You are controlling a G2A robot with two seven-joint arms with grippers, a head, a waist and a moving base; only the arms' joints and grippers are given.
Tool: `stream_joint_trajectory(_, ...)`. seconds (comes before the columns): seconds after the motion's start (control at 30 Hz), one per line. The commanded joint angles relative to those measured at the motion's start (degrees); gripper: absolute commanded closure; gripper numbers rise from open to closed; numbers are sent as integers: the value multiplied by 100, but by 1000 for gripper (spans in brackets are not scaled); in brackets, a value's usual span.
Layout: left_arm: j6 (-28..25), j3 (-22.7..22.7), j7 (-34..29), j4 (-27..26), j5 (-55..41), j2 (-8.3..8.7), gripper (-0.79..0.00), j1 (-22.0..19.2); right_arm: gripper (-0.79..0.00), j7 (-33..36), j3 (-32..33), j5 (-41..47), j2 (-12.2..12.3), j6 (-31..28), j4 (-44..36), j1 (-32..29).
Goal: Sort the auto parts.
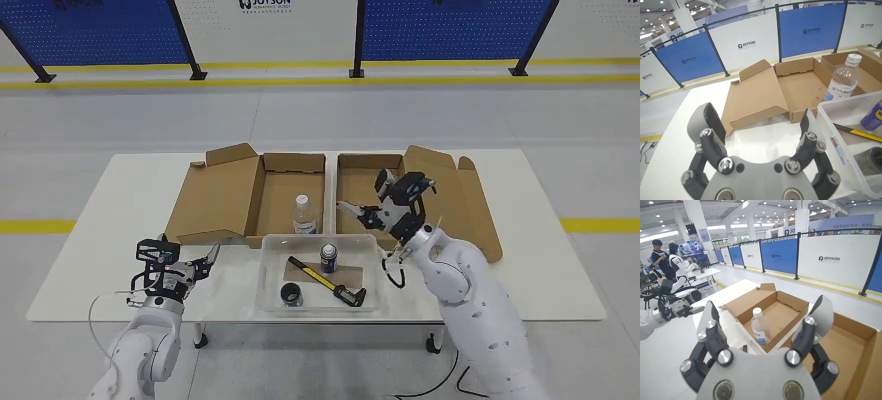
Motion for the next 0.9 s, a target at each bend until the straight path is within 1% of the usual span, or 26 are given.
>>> stream_joint_trajectory(0.0, 0, 0, 0, 0, 0, 0, -785, 0, -785, 289, 208, -4, 57, -58, -329, -289)
stream_joint_trajectory(0.1, 0, 0, 0, 0, 0, 0, -785, 0, -785, 655, 492, 43, 140, -194, -730, -702)
stream_joint_trajectory(0.23, 0, 0, 0, 0, 0, 0, -785, 0, -785, 890, 695, 127, 213, -383, -1045, -1160)
stream_joint_trajectory(0.27, 0, 0, 0, 0, 0, 0, -785, 0, -686, 928, 696, 119, 225, -418, -1063, -1249)
stream_joint_trajectory(0.3, 0, 0, 0, 0, 0, 0, -785, 0, -631, 942, 673, 112, 234, -470, -1064, -1321)
stream_joint_trajectory(0.33, 0, 0, 0, 0, 0, 0, -785, 0, -514, 924, 650, 107, 239, -495, -1051, -1370)
stream_joint_trajectory(0.37, 0, 0, 0, 0, 0, 0, -785, 0, -431, 939, 597, 85, 242, -514, -1005, -1416)
stream_joint_trajectory(0.53, 0, 0, 0, 0, 0, 0, -785, 0, -446, 961, 225, -117, 232, -467, -722, -1385)
stream_joint_trajectory(0.57, 0, 0, 0, 0, 0, 0, -785, 0, -437, 974, 143, -168, 228, -448, -634, -1341)
stream_joint_trajectory(0.7, 0, 0, 0, 0, 0, 0, -785, 0, -446, 1048, -231, -386, 195, -374, -208, -1058)
stream_joint_trajectory(0.87, 0, 0, 0, 0, 0, 0, -785, 0, -456, 908, -687, -379, 117, -320, 472, -634)
